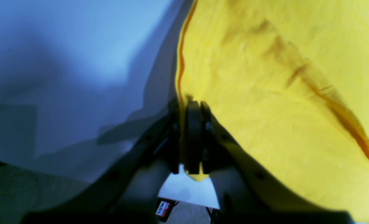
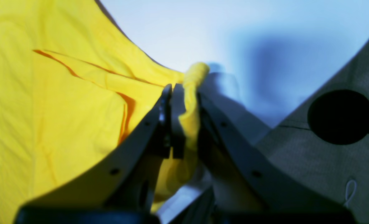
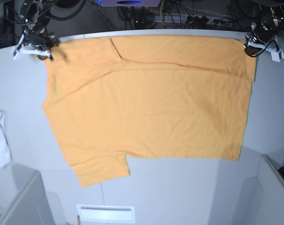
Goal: Fold the T-shirt properly
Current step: 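Drag the shoulder edge back with both grippers to flatten the shirt, then move both grippers down to the hem corners of the shirt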
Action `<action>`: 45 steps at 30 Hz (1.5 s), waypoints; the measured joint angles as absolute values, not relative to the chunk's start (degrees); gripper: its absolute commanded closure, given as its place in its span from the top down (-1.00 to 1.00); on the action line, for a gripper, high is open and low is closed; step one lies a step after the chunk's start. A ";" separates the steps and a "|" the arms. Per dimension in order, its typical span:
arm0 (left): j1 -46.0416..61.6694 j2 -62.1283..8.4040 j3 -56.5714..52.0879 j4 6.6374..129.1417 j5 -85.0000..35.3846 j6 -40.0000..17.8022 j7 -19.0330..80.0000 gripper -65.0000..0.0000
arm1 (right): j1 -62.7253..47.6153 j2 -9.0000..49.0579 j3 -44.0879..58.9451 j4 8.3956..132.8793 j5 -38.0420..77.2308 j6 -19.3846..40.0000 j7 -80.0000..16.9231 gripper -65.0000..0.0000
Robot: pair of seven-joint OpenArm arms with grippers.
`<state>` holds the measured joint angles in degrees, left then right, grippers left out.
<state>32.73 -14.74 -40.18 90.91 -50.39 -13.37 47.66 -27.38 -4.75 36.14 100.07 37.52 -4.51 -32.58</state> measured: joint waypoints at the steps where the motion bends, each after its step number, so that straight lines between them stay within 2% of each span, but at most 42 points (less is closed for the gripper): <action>1: 32.71 -14.74 -40.18 90.91 -50.39 -13.37 47.66 -1.00 | -27.38 -4.75 36.14 100.07 37.52 -4.51 -32.60 -1.00; 5: 32.67 -14.76 -40.21 90.91 -50.37 -13.34 47.64 -1.00 | -26.85 -4.58 36.34 100.07 37.47 -4.54 -36.25 -1.00; 6: 32.64 -14.74 -40.21 90.91 -50.37 -13.34 47.64 -0.88 | -26.41 -4.60 36.51 100.07 37.45 -4.54 -36.91 -0.79; 8: 32.62 -14.76 -40.27 90.87 -50.33 -13.39 47.33 -0.30 | -25.91 -4.62 36.51 100.07 37.67 -4.38 -37.08 -0.14; 10: 32.47 -14.61 -42.46 90.85 -50.46 -13.47 47.42 0.16 | -25.74 -4.60 36.34 100.44 38.17 -3.99 -36.60 0.24; 12: 32.49 -14.24 -46.26 90.63 -49.47 -12.97 47.57 0.55 | -25.65 -4.60 36.42 100.68 37.95 -4.05 -35.46 0.39; 15: 32.16 -13.52 -51.33 90.78 -49.30 -12.45 48.27 0.80 | -26.37 -4.75 36.49 101.97 37.45 -4.54 -34.57 0.39; 21: 29.26 -14.15 -54.30 99.18 -49.56 -12.75 48.21 0.80 | -22.50 -0.97 36.12 105.51 37.23 -4.75 -33.21 0.39; 27: 23.40 -14.17 -52.51 102.61 -49.30 -12.62 48.21 0.80 | -12.58 5.61 32.45 98.76 37.06 -4.89 -33.43 0.39; 35: 21.10 -15.11 -43.59 102.65 -49.36 -12.49 48.73 0.80 | 4.12 14.87 19.59 79.94 37.23 -4.47 -32.80 0.39; 43: 21.69 -15.20 -43.86 102.94 -49.28 -12.40 48.69 0.78 | 23.42 17.56 12.62 57.39 37.67 5.61 -32.40 0.39; 45: 21.54 -15.16 -43.81 102.98 -49.30 -12.43 48.71 0.64 | 27.90 18.11 10.37 50.28 37.10 6.09 -31.22 0.39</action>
<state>21.54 -15.16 -43.81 102.98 -49.30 -12.43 48.71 27.90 18.11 10.37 50.28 37.10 6.09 -31.22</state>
